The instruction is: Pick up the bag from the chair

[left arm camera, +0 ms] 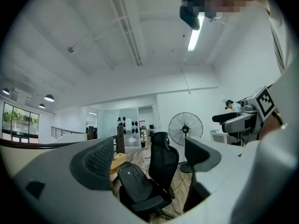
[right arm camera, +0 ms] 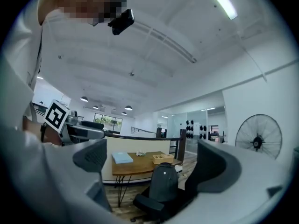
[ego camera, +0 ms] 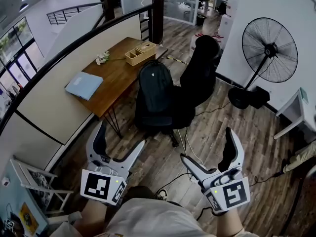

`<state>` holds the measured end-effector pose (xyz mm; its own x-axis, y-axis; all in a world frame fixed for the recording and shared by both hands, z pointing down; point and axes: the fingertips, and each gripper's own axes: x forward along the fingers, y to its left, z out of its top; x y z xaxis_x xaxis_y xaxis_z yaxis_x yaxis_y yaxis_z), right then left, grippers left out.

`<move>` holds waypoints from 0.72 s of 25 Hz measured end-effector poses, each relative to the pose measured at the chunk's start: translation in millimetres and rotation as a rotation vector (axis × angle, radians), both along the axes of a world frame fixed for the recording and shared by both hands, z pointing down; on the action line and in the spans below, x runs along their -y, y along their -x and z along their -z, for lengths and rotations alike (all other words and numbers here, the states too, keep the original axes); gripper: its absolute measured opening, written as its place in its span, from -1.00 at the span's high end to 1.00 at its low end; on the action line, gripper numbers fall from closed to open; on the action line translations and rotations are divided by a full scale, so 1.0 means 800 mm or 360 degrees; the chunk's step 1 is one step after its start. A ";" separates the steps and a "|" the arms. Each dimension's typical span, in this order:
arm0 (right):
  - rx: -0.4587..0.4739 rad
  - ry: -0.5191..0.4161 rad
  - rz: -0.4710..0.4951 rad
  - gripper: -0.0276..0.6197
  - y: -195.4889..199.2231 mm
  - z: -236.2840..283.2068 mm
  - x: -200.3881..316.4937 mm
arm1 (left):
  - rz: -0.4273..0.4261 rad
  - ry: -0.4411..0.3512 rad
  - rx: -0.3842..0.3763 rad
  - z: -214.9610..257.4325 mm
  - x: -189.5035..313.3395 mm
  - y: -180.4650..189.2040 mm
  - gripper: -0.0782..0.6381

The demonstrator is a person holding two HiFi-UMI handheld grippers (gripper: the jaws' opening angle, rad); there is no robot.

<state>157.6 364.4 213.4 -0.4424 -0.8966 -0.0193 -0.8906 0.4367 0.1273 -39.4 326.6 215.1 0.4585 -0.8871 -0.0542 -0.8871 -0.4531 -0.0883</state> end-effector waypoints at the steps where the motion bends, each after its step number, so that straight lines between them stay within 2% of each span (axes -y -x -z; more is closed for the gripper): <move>1: -0.0002 0.0008 0.0001 -0.93 -0.006 -0.004 0.000 | 0.0005 0.0006 0.0002 -0.002 0.000 -0.005 -0.48; 7: 0.0053 0.0064 0.0035 -0.93 -0.024 -0.018 -0.001 | 0.0080 -0.0060 -0.0080 0.005 -0.004 -0.012 -0.48; 18: 0.0122 0.0122 0.0029 -0.93 -0.047 -0.040 0.029 | 0.0048 0.0018 -0.0010 -0.027 0.026 -0.034 -0.48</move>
